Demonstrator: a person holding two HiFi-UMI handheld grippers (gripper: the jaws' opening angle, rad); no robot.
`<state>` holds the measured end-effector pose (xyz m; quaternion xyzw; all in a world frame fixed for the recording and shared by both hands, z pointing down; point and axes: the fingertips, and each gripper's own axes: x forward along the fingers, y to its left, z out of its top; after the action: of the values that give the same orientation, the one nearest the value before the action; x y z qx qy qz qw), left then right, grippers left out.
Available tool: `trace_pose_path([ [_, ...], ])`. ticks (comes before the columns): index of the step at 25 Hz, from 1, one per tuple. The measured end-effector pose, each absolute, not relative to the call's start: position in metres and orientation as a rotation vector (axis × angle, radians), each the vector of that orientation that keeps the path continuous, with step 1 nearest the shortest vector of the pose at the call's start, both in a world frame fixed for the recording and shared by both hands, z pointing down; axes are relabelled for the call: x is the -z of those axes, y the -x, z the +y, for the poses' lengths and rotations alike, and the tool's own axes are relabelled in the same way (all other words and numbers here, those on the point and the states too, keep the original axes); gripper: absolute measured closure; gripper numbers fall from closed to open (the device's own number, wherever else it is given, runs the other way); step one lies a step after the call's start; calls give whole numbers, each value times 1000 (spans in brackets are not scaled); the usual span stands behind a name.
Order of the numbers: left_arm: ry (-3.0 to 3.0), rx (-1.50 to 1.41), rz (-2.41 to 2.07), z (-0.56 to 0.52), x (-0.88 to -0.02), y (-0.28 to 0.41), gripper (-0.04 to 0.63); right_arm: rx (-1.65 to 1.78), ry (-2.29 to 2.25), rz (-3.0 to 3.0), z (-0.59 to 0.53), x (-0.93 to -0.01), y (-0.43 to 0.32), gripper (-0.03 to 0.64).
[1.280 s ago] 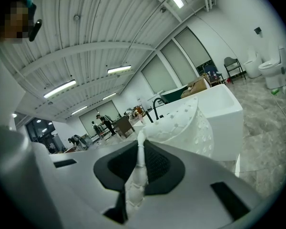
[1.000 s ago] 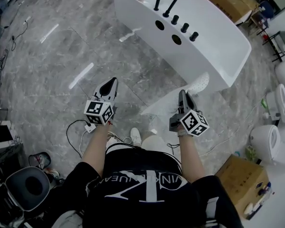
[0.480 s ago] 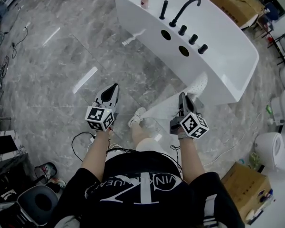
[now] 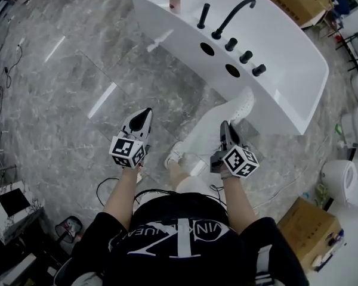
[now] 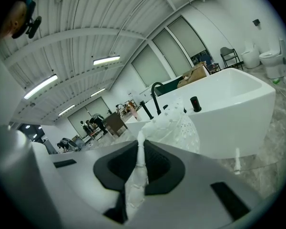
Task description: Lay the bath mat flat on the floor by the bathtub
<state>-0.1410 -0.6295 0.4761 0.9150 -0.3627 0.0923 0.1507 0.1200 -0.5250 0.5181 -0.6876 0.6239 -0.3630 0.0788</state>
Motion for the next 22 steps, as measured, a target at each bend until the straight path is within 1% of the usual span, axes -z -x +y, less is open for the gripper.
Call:
trace_pose_path([
  [11, -2628, -306, -953, -706, -500, 122, 581, 1142, 2043, 1804, -611, -543, -109, 574],
  [22, -2626, -344, -879, -782, -542, 118, 581, 1210, 2057, 1754, -693, -598, -82, 574],
])
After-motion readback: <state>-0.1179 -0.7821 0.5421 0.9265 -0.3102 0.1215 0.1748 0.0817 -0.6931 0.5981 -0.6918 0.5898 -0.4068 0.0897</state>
